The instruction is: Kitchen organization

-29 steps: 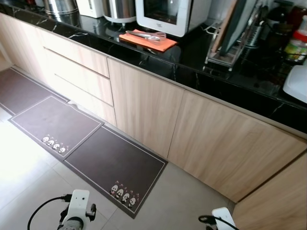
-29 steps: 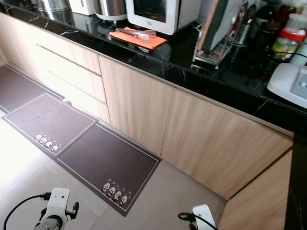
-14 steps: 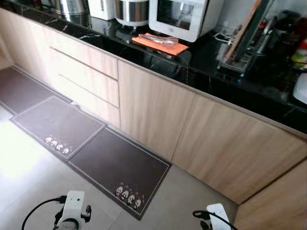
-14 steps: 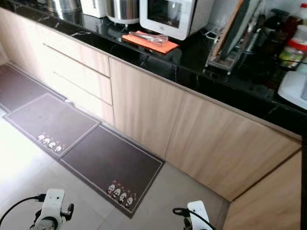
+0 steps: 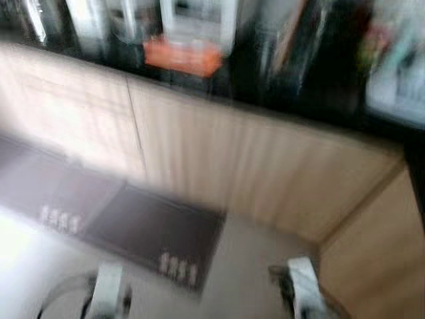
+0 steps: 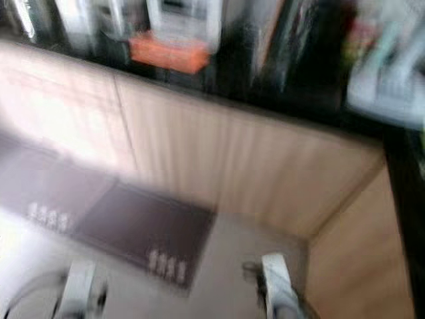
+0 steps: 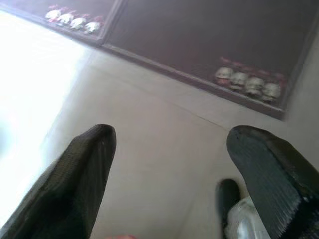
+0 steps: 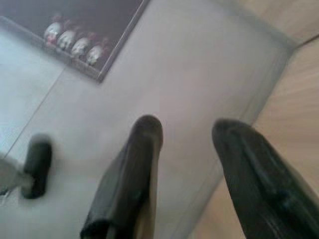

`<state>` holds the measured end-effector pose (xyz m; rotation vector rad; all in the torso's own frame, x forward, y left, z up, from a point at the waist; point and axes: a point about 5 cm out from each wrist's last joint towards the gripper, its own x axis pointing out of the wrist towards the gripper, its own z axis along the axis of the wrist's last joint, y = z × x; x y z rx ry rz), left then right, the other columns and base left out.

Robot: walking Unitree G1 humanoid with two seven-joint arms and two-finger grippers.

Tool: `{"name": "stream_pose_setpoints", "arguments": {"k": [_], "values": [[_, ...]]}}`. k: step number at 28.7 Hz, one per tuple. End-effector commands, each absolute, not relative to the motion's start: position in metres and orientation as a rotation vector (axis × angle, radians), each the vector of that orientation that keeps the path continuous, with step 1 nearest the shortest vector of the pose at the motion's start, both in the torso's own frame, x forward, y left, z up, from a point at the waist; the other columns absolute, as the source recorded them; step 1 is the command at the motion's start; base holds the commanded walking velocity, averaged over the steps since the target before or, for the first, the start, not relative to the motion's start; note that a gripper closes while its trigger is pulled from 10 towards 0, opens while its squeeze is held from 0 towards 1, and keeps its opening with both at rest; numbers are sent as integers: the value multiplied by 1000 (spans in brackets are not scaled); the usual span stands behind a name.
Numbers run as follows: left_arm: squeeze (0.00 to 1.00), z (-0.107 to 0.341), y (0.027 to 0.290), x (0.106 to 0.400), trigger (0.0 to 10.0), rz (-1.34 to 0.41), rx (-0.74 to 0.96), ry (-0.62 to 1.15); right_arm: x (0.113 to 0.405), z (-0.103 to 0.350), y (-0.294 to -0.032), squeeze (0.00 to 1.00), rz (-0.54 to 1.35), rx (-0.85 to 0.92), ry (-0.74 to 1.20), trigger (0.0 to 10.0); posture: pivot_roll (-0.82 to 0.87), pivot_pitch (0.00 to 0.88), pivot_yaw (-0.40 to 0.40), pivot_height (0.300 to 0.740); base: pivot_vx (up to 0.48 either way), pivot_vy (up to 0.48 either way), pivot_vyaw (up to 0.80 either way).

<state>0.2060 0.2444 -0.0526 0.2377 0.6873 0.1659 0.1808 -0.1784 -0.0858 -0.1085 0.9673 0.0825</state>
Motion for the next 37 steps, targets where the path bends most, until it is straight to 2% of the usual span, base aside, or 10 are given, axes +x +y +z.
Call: {"name": "stream_pose_setpoints", "arguments": {"k": [1, 12, 16, 20, 29, 37], "values": [[0, -54, 243, 205, 10000, 168, 234, 691, 185, -84, -177, 0, 82, -113, 954, 10000, 65, 59, -50, 740, 0, 364, 0], [0, -51, 246, 209, 10000, 188, 223, 678, 182, -85, -182, 0, 55, -98, 962, 10000, 66, 59, -49, 740, 0, 356, 0], [0, -51, 249, 207, 10000, 195, 225, 681, 180, -85, -189, 0, 51, -88, 963, 10000, 69, 62, -48, 740, 0, 356, -784], [0, -52, 249, 206, 10000, 194, 229, 690, 173, -87, -195, 0, 38, -93, 970, 10000, 71, 63, -46, 740, 0, 356, 0], [0, -52, 250, 206, 10000, 184, 238, 695, 164, -91, -193, 0, 31, -83, 993, 10000, 87, 56, -36, 740, 0, 358, 0], [0, -51, 249, 207, 10000, 183, 238, 691, 163, -92, -193, 0, 38, -95, 995, 10000, 92, 49, -37, 740, 0, 387, -528]]}}
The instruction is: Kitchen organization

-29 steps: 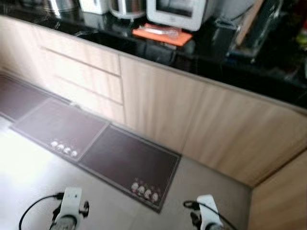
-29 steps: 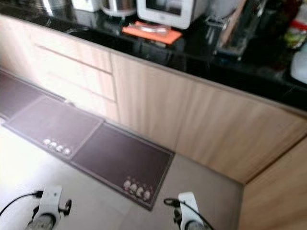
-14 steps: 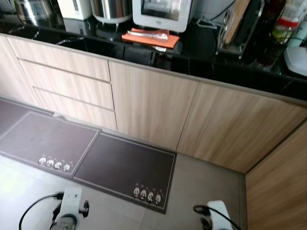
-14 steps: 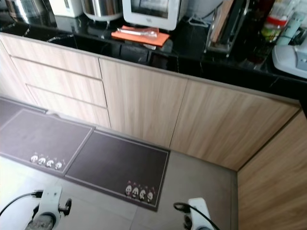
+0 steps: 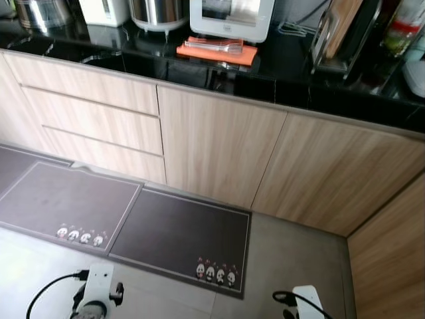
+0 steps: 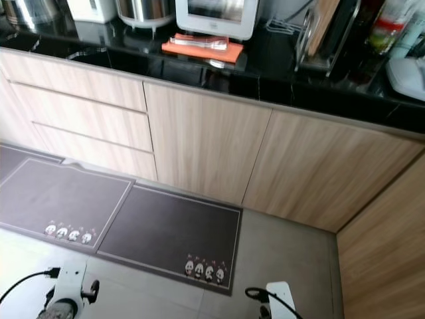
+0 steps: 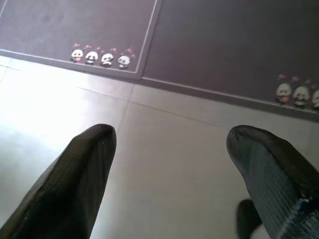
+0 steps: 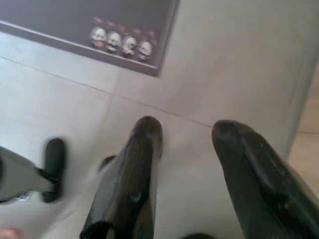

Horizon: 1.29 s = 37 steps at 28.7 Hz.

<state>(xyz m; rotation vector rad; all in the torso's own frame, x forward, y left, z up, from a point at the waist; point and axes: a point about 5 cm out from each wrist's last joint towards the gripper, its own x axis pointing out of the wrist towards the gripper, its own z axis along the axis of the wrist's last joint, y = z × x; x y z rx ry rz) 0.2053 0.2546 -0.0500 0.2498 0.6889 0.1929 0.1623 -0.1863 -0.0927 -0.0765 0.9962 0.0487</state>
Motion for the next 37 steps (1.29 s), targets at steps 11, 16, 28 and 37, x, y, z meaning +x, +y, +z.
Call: {"name": "stream_pose_setpoints", "arguments": {"k": [11, 16, 28, 37], "values": [[0, -51, 250, 207, 10000, 177, 248, 695, 167, -90, -190, 0, 38, -74, 984, 10000, 181, 0, -38, 740, 0, 404, 0], [0, -50, 251, 207, 10000, 169, 255, 695, 166, -91, -189, 0, 17, -42, 995, 10000, 187, 0, -32, 740, 0, 404, -294], [0, -50, 251, 207, 10000, 172, 253, 690, 155, -96, -191, 0, 10, -73, 1042, 10000, 234, 0, -41, 740, 0, 402, -263], [0, -51, 252, 204, 10000, 175, 252, 696, 150, -98, -186, 0, 5, -66, 1052, 10000, 243, 3, -44, 740, 0, 403, 0]]}}
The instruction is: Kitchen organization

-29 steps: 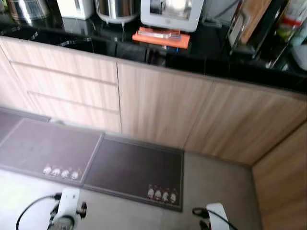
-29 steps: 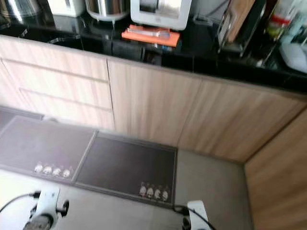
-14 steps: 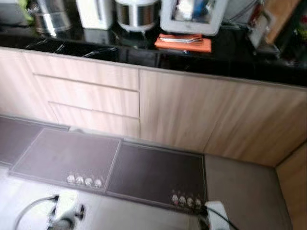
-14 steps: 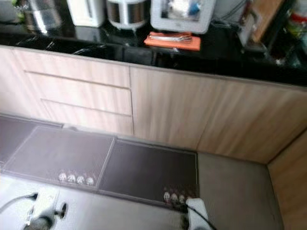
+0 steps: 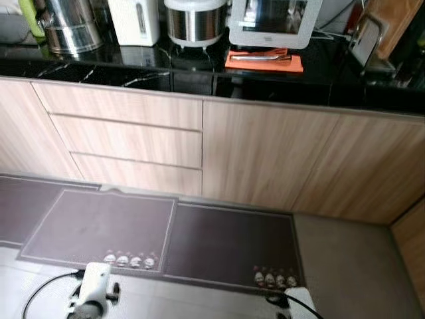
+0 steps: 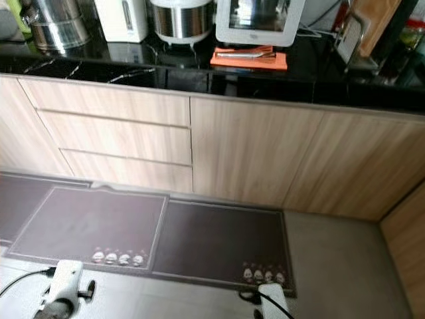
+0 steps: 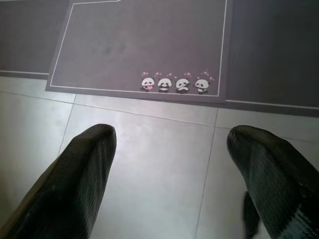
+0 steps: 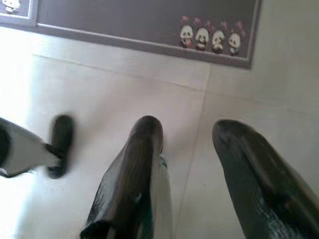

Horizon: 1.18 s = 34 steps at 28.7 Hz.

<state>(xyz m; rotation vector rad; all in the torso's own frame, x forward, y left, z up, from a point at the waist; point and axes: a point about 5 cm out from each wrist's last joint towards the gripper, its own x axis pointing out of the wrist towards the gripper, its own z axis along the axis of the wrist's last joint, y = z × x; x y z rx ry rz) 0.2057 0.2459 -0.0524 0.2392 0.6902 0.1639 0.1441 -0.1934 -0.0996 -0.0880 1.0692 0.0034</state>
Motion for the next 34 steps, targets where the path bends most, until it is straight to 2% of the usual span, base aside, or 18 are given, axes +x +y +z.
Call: {"name": "stream_pose_setpoints", "arguments": {"k": [1, 10, 15, 23, 29, 31, 34], "values": [[0, -52, 252, 204, 10000, 179, 251, 696, 149, -99, -184, 0, 4, -68, 1058, 10000, 233, 8, -44, 740, 0, 401, 0], [0, -54, 252, 201, 10000, 190, 237, 705, 149, -100, -181, 0, -18, -59, 1069, 10000, 181, 25, -38, 740, 0, 404, 0], [0, -55, 247, 201, 10000, 172, 234, 708, 148, -100, -181, 0, -10, -61, 1072, 10000, 157, 38, -39, 740, 0, 403, -780], [0, -54, 248, 203, 10000, 169, 236, 703, 151, -98, -188, 0, -26, -65, 1062, 10000, 152, 41, -38, 740, 0, 402, 0], [0, -53, 250, 203, 10000, 170, 241, 700, 166, -91, -196, 0, -36, -49, 1044, 10000, 146, 44, -32, 740, 0, 404, -261], [0, -53, 250, 202, 10000, 170, 242, 701, 181, -83, -208, 0, -37, -76, 1015, 10000, 147, 37, -34, 740, 0, 401, -769], [0, -54, 250, 202, 10000, 166, 243, 701, 184, -80, -213, 0, -45, -70, 1004, 10000, 147, 37, -34, 740, 0, 401, 0]]}}
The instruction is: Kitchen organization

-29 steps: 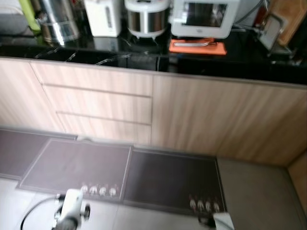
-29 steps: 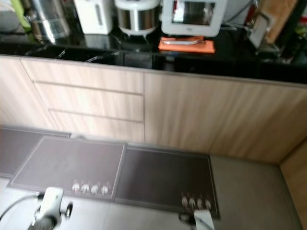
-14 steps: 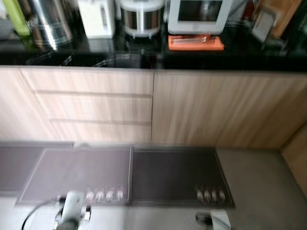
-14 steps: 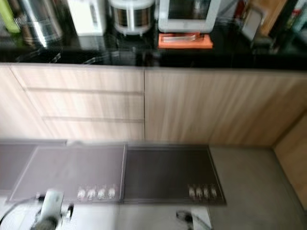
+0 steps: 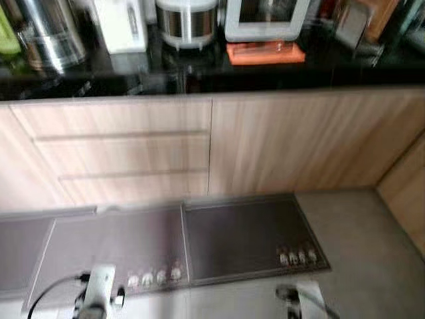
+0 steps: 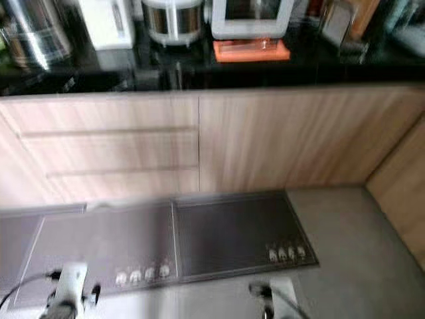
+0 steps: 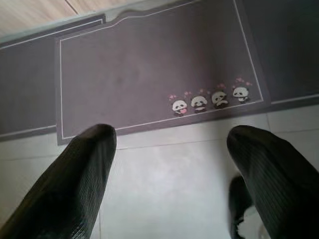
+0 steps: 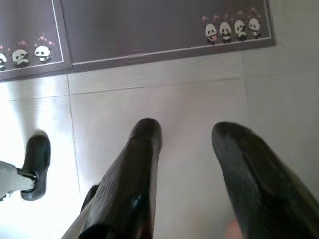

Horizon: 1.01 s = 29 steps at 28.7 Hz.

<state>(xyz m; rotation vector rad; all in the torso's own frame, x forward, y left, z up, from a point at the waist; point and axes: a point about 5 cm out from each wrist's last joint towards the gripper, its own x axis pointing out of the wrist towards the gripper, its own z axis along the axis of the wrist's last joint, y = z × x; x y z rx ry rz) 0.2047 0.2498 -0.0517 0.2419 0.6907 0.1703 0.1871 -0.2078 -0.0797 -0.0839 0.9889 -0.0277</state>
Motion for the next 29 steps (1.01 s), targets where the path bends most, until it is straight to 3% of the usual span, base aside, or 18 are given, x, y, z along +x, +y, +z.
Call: {"name": "stream_pose_setpoints", "arguments": {"k": [1, 11, 20, 29], "values": [[0, -54, 250, 201, 10000, 165, 243, 702, 186, -79, -217, 0, -48, -70, 1000, 10000, 140, 28, -34, 740, 0, 405, 0], [0, -54, 249, 200, 10000, 156, 248, 704, 192, -67, -247, 0, -63, -69, 980, 10000, 143, 13, -33, 740, 0, 402, 0], [0, -51, 254, 203, 10000, 162, 250, 697, 198, -72, -218, 0, -13, -51, 962, 10000, 143, 40, -28, 740, 0, 391, 0], [0, -49, 255, 206, 10000, 164, 250, 689, 203, -66, -227, 0, 36, -93, 930, 10000, 140, 54, -26, 740, 0, 390, 153]]}}
